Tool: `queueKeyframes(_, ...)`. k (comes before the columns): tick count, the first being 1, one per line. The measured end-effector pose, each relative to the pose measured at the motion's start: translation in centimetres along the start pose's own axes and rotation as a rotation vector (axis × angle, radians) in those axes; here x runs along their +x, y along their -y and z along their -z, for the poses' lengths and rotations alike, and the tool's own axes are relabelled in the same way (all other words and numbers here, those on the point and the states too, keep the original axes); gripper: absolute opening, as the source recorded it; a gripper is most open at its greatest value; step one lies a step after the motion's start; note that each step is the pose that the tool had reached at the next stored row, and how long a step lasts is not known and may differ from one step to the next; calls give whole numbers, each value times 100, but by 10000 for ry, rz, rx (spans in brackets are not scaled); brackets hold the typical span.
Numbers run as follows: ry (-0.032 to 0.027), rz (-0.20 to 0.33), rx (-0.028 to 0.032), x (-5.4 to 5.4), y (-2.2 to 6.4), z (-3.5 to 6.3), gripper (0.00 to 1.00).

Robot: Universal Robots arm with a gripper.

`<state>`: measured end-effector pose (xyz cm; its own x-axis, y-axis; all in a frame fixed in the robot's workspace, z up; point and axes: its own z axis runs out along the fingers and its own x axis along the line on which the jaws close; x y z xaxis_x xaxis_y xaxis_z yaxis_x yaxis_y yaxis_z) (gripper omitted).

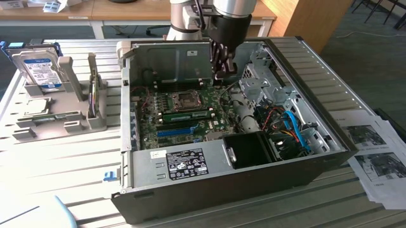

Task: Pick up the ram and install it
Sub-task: 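Press down the ram until it locks into place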

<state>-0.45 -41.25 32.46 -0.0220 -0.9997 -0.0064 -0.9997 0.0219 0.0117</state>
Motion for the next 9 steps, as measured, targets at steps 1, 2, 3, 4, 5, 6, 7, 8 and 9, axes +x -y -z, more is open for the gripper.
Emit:
queueKeyframes(1, 0, 0, 0, 0, 0, -18, 9)
queueKeyframes(2, 1, 0, 0, 0, 1, -37, 9)
queueKeyframes(3, 2, 1, 0, 0, 1, -55, 9)
queueKeyframes(4, 1, 1, 0, 0, 1, -72, 9)
queueKeyframes(5, 2, 1, 1, 0, 1, -91, 9)
queueKeyframes(6, 1, 0, 1, 0, 1, -110, 9)
queueKeyframes(7, 1, 1, 1, 1, 2, -127, 9)
queueKeyframes(8, 1, 1, 1, 1, 2, -145, 9)
queueKeyframes(9, 1, 0, 1, 1, 2, -163, 9)
